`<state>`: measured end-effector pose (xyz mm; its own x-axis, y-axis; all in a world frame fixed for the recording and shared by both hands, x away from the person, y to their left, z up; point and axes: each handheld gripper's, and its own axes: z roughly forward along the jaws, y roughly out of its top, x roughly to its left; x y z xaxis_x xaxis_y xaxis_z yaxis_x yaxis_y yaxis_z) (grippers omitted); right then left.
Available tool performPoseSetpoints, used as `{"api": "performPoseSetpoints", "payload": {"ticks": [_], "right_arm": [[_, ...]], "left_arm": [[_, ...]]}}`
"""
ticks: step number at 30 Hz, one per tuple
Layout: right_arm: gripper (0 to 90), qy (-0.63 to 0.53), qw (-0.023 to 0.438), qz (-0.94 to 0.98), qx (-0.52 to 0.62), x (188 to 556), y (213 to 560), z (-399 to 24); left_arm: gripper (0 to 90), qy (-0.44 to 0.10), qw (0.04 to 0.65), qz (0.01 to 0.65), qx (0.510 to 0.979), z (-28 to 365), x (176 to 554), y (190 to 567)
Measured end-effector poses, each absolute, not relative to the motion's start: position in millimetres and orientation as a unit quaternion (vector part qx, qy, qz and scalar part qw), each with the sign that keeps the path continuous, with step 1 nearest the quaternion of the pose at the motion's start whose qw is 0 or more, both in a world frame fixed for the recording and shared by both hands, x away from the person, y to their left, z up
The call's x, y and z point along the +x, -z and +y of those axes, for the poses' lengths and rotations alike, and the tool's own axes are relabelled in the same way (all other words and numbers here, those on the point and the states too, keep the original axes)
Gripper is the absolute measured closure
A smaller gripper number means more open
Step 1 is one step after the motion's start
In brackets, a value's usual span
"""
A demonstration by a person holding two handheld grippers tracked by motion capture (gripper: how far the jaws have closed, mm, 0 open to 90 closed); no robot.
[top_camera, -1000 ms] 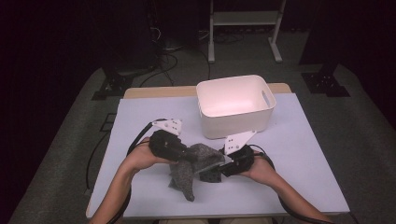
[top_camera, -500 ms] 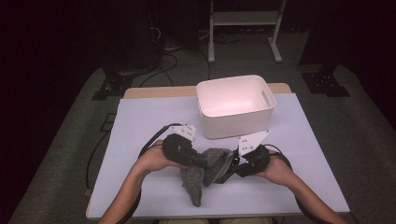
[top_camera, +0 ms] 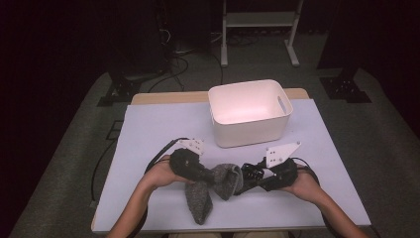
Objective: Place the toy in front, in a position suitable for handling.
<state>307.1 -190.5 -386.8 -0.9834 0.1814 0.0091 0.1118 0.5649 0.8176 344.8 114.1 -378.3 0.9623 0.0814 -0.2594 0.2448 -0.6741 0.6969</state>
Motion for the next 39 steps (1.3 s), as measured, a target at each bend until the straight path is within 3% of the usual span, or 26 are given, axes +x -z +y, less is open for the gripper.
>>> {"api": "performPoseSetpoints", "payload": {"ticks": [24, 39], "right_arm": [[55.9, -0.452, 0.017, 0.885, 0.108, 306.1, 406.6, -225.6], [55.8, -0.461, 0.005, 0.879, 0.121, 306.2, 423.9, -242.6]], "left_arm": [[80.8, 0.066, 0.394, 0.139, 0.906, 176.7, 342.3, 365.5], [80.7, -0.022, 0.356, 0.201, 0.912, 255.0, 331.7, 315.9]]}}
